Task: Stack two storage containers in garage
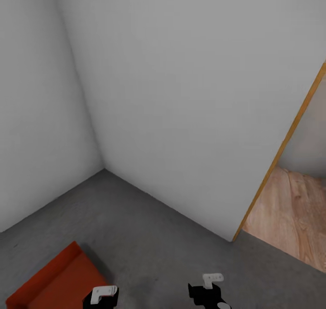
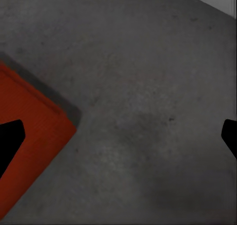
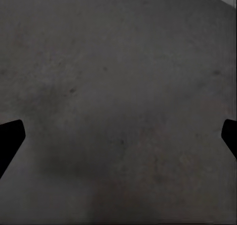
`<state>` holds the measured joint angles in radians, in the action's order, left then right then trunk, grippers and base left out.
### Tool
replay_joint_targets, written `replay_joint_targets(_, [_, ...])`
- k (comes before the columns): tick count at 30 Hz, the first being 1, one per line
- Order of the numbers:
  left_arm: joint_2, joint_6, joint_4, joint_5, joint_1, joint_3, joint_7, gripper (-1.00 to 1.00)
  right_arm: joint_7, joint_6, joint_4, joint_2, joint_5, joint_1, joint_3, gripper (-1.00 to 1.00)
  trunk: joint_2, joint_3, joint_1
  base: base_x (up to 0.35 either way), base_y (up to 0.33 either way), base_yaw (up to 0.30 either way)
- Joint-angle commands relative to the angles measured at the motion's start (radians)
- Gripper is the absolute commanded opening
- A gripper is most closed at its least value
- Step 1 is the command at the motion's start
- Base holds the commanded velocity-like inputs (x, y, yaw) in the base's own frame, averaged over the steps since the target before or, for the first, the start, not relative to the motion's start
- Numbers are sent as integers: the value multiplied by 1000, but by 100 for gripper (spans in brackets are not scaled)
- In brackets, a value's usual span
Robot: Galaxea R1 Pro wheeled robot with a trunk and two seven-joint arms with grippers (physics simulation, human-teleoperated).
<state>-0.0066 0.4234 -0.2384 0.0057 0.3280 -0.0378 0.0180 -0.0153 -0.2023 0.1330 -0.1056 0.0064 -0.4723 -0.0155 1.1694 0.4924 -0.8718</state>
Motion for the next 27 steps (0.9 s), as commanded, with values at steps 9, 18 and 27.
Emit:
replay_joint_targets(9, [0, 3, 0, 0, 0, -4, 2, 100, -2, -3, -1, 0, 1, -1, -1, 100, 1, -3, 0, -175, 0, -299])
replay_joint_targets(18, [0, 3, 0, 0, 0, -4, 2, 100, -2, -3, -2, 0, 1, -1, -1, 100, 1, -7, 0, -155, 0, -299])
replay_joint_targets(27, [0, 3, 0, 0, 0, -4, 2, 100, -2, -3, -2, 0, 1, -1, -1, 100, 1, -12, 0, -15, 0, -299])
